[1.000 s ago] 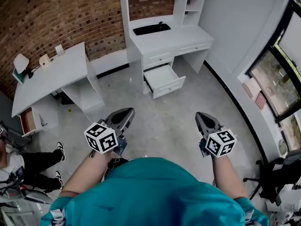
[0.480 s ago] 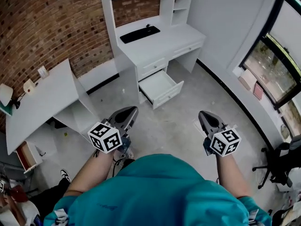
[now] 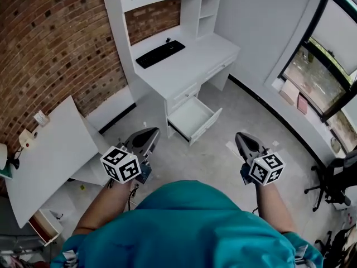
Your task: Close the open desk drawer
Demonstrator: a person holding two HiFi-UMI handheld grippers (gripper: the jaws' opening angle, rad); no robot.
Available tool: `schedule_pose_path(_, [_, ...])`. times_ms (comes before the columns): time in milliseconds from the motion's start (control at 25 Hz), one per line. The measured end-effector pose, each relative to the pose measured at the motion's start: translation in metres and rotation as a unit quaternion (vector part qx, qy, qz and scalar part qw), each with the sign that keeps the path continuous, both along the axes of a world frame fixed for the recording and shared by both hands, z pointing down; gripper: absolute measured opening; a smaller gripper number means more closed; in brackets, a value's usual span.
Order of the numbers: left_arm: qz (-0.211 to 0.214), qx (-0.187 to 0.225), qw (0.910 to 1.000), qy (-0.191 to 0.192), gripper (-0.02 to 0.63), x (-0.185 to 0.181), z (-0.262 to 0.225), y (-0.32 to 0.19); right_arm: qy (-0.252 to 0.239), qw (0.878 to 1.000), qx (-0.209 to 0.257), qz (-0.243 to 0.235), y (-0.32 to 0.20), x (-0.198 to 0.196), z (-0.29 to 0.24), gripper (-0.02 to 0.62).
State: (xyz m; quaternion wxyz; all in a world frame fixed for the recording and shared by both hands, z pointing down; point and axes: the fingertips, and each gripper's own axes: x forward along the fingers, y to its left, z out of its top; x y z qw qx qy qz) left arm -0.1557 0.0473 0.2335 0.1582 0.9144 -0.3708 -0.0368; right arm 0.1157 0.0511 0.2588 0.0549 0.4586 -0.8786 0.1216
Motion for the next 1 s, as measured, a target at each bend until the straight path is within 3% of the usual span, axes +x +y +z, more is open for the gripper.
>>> schedule_pose_path(200, [0.014, -0.008, 0.9998, -0.007, 0.012, -0.018, 0.006, -0.044, 0.004, 1.000, -0.007, 0.005, -0.036, -0.020, 0.003, 0.020])
schedule_pose_path(360, [0.012, -0.011, 0.9998, -0.009, 0.012, -0.011, 0.009, -0.071, 0.001, 1.000, -0.012, 0.002, -0.062, -0.013, 0.007, 0.020])
schedule_pose_path(560, [-0.010, -0.009, 0.9996, -0.025, 0.012, 0.028, 0.020, -0.098, -0.009, 1.000, -0.011, -0.020, -0.103, 0.030, 0.021, 0.020])
schedule_pose_path(760, [-0.072, -0.003, 0.9970, -0.029, 0.012, 0.082, 0.024, -0.135, -0.012, 0.997, -0.003, -0.078, -0.167, 0.083, 0.030, 0.020])
schedule_pose_path(880, [-0.103, -0.017, 0.9945, -0.010, 0.012, 0.110, 0.026, -0.143, -0.001, 0.993, -0.004, -0.120, -0.191, 0.100, 0.035, 0.020])
schedule_pose_path(1000, [-0.107, -0.017, 0.9940, -0.016, 0.012, 0.123, 0.026, -0.153, 0.007, 0.991, -0.004, -0.137, -0.214, 0.107, 0.038, 0.020])
